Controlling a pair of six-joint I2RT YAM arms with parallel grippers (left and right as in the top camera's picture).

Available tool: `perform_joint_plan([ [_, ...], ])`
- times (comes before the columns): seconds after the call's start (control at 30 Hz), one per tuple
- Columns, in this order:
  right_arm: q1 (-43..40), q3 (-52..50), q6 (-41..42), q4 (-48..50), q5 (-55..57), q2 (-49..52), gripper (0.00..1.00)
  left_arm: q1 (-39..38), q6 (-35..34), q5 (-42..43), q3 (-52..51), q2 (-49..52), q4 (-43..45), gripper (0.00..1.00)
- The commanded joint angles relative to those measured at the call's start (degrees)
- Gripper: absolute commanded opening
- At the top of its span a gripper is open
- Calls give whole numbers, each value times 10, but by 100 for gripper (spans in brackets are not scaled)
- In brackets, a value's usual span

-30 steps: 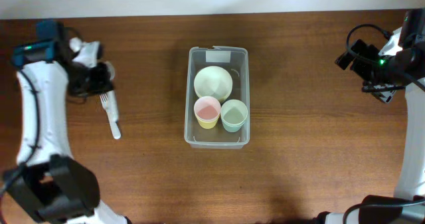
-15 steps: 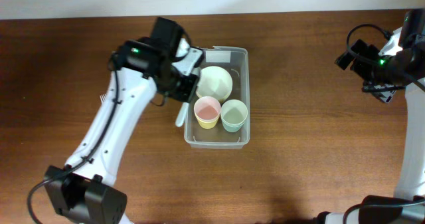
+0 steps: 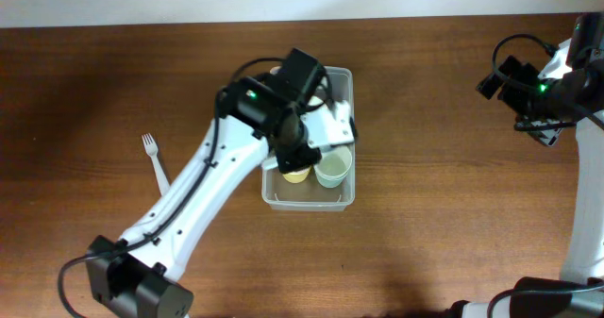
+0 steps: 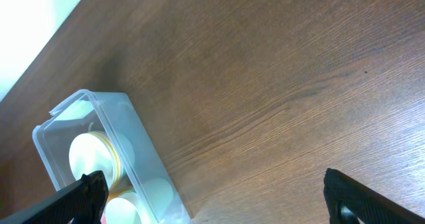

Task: Pack container
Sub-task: 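Lay the white spoon in the container's front edge and release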

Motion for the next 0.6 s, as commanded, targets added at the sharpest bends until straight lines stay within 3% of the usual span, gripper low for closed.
perform_joint_plan([
  [0.0, -1, 6, 2, 2, 5, -3, 99, -12, 191, -1, -16, 8, 3, 1],
  [0.13, -1, 6, 2, 2, 5, -3, 99, -14, 220, -2, -28, 36, 3, 1],
  [0.57, -1, 6, 2, 2, 5, -3, 99, -37, 212, 36, -35, 80, -12, 1],
])
